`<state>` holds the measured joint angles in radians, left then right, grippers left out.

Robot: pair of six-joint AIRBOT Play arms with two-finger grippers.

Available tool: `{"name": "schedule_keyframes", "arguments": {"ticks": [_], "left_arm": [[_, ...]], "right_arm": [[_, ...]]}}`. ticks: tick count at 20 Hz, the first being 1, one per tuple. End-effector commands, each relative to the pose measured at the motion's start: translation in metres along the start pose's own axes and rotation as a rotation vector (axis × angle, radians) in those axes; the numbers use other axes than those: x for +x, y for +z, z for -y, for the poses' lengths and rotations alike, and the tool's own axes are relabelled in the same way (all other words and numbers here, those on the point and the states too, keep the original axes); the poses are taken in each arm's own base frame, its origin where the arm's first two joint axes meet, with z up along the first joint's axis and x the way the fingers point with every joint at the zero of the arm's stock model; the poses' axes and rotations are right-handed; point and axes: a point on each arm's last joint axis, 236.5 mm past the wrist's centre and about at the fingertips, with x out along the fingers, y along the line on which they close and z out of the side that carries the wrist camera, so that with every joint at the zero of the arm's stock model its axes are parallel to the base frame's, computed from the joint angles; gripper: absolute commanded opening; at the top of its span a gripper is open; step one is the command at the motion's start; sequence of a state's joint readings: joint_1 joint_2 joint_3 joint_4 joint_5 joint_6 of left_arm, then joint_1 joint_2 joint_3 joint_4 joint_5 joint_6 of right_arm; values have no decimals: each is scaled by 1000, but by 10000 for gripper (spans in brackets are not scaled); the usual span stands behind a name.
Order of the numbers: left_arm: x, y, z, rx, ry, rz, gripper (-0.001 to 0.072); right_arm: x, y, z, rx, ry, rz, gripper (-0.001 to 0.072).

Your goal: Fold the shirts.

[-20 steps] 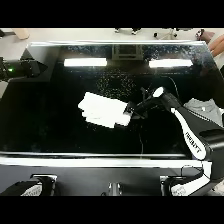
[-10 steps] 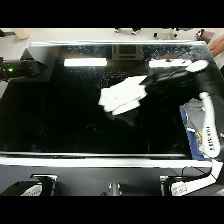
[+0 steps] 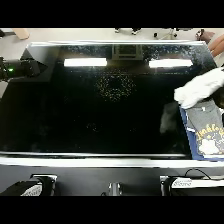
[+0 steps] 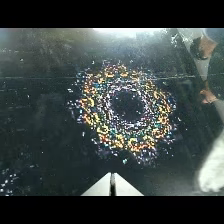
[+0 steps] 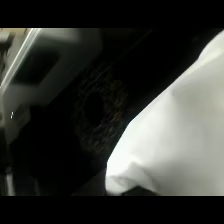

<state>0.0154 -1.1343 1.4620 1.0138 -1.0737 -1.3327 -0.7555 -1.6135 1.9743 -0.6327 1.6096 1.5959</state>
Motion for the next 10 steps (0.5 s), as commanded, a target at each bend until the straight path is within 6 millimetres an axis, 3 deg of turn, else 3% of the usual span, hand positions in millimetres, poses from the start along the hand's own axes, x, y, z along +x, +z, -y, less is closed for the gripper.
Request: {"name": "schedule_keyframes", "arguments": {"ticks": [1, 3, 5, 7, 10], "left_arm": [[0, 0, 0, 0, -1, 0, 26], [0, 0, 0, 1, -1, 0, 25], [0, 0, 0, 1, -1, 0, 25], [0, 0, 0, 1, -1, 0, 25], [0, 0, 2, 3, -4, -1, 25]], "right_arm": [[-61, 12, 60, 106, -123, 94, 18], [-79, -6, 82, 193, -216, 60, 18], [-94, -37, 104, 243, -358, -32, 18], [-110, -45, 125, 306, -494, -5, 17], [-131, -79, 170, 423, -712, -42, 17]]}}
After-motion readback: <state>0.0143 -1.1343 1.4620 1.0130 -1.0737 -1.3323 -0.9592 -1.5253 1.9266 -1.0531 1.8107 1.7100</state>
